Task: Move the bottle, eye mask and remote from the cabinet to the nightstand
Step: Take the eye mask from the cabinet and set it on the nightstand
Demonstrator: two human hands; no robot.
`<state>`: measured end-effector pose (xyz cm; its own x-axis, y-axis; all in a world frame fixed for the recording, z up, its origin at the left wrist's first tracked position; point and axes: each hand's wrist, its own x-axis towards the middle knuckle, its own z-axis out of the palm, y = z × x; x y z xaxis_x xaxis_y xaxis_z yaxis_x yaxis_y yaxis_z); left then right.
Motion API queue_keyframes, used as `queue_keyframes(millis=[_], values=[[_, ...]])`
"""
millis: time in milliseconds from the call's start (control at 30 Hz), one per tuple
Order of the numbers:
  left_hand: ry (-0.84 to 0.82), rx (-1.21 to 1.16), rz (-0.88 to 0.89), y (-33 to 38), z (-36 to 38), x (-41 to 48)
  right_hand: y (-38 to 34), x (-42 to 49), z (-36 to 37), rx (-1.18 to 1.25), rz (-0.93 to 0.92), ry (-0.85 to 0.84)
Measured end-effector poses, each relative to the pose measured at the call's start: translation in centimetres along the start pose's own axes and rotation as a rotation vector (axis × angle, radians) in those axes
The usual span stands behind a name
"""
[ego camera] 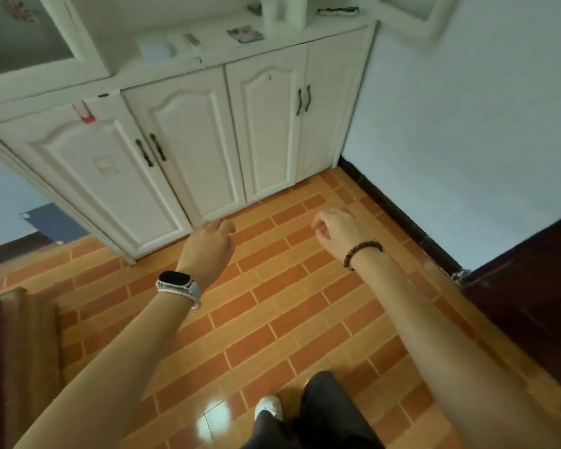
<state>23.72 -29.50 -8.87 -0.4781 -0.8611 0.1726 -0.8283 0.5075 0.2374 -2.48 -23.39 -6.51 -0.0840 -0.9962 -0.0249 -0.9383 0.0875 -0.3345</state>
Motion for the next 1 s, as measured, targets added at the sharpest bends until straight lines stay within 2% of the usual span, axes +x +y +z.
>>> queue_keyframes(millis=[367,600,733,1000], values=[[-0.052,0.008,0.198,9.5,4.3,15.0,12.9,6.1,-4.7,0.024,0.159,0.059],[-0.014,-0.001,0.152,13.8,6.2,23.6,20.4,12.3,-8.2,0.019,0.142,0.047],[0.000,-0.013,0.125,15.1,7.0,27.6,23.0,15.1,-9.8,0.015,0.135,0.086],[-0.024,-0.035,0.124,16.4,10.1,35.9,27.5,21.9,-10.4,0.021,0.145,0.035]])
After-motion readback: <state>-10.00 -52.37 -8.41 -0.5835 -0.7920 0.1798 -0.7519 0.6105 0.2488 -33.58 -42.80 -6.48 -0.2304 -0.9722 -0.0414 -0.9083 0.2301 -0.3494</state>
